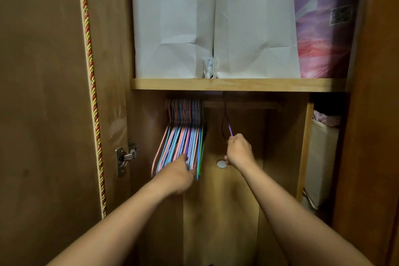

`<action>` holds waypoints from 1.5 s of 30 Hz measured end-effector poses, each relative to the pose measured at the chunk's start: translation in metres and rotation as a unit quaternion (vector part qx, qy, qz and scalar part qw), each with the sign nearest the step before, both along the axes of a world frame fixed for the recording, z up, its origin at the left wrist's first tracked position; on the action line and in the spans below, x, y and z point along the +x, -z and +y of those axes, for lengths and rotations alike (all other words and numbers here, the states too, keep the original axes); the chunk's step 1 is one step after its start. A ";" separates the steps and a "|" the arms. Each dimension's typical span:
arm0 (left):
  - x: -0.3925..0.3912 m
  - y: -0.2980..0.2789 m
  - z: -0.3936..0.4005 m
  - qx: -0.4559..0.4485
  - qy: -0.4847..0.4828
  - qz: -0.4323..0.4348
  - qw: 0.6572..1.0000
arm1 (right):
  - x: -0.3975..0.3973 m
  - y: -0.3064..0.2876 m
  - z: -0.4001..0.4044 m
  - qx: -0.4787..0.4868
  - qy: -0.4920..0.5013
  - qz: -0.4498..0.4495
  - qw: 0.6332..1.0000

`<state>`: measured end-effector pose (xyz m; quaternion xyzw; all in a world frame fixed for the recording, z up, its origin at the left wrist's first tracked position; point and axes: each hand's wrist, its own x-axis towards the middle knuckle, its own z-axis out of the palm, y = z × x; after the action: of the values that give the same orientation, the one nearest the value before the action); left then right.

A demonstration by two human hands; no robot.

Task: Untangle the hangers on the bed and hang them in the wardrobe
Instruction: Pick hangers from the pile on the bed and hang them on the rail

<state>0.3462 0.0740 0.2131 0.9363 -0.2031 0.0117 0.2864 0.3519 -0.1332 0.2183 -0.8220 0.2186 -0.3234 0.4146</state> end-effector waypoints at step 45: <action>-0.812 0.283 0.146 -0.403 -0.799 0.085 0.439 | -0.594 0.256 0.398 -0.339 -0.846 0.195 0.363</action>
<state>-0.4659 0.2203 -0.0701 0.4587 0.6879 0.2362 0.5105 -0.2421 0.2651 -0.0378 -0.6870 -0.6446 0.3195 0.1028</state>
